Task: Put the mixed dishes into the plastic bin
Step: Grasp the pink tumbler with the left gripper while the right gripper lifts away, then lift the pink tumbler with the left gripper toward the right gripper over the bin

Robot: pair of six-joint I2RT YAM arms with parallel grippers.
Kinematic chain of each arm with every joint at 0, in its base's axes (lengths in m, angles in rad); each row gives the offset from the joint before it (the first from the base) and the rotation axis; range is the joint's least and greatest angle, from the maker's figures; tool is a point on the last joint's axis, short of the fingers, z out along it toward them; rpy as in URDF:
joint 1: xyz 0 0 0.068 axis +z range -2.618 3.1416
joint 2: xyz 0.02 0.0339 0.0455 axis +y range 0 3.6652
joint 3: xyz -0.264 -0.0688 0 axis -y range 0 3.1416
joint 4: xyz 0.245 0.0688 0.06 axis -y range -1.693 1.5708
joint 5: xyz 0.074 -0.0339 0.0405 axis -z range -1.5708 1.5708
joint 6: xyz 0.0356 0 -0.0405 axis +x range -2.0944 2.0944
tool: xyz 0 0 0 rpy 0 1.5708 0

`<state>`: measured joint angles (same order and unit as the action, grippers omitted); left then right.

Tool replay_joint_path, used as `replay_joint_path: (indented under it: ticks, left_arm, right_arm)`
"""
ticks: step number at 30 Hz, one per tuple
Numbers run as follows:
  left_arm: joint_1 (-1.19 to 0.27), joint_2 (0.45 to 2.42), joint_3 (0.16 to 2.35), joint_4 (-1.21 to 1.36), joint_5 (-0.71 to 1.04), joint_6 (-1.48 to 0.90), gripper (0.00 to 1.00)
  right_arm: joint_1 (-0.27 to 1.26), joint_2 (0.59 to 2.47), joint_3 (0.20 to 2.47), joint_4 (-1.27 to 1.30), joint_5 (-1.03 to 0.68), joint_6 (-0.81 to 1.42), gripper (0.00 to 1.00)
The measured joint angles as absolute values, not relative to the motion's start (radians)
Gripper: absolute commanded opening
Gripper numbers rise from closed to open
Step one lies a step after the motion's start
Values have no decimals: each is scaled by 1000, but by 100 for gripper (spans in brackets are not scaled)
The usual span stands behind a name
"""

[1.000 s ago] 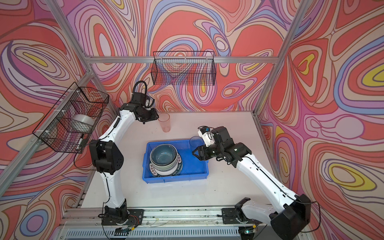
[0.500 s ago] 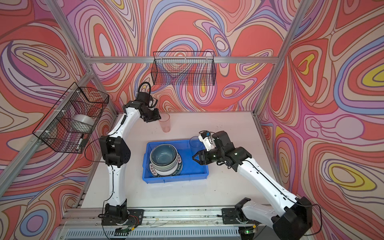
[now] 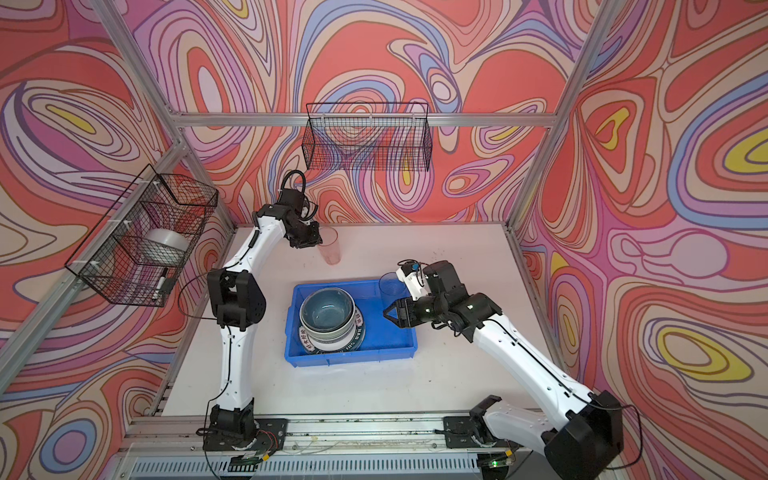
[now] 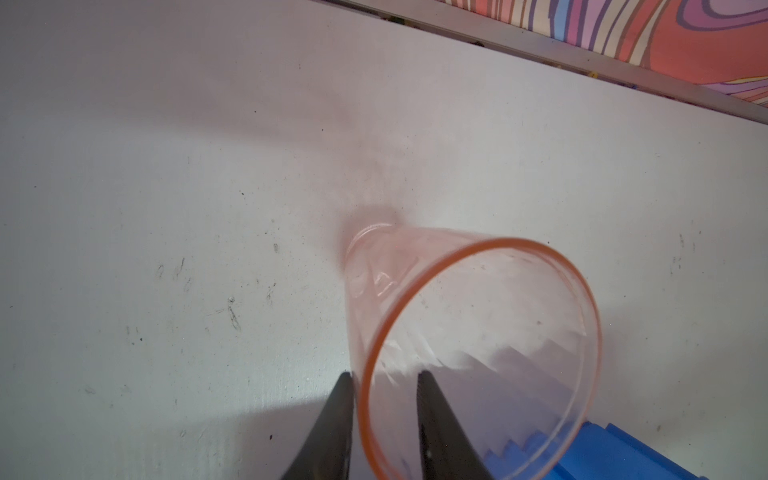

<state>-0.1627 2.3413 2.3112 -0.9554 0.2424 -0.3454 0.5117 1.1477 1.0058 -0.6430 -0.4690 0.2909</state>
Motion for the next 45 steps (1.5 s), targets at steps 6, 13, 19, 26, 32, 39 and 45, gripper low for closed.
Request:
replay_joint_path:
  ticks: [6,13,19,26,32,39,45]
  left_arm:
    - [-163,2339,2273,-941,242,-352,19]
    - [-163,2334,2189,-934,252,-371,6]
    - [-163,2297,2156,-929,251,-379,0]
    - [-163,2185,2087,-916,251,-379,0]
    - [-170,1999,1979,-903,231,-391,0]
    - [-284,1779,1909,-942,38,-397,0]
    - [-422,1642,1829,-979,-124,-421,0]
  right_arm:
    - [512,1148,1006,-643,-469,294,57]
    - [512,1149,1006,-643,-468,298,56]
    - [512,1154,1006,-643,-467,303,55]
    - [512,1154,1007,-643,-456,310,54]
    - [512,1154,1040,-642,-442,324,54]
    - [521,1160,1151,-636,-419,337,54]
    - [617,1252,1309,-633,-367,334,56]
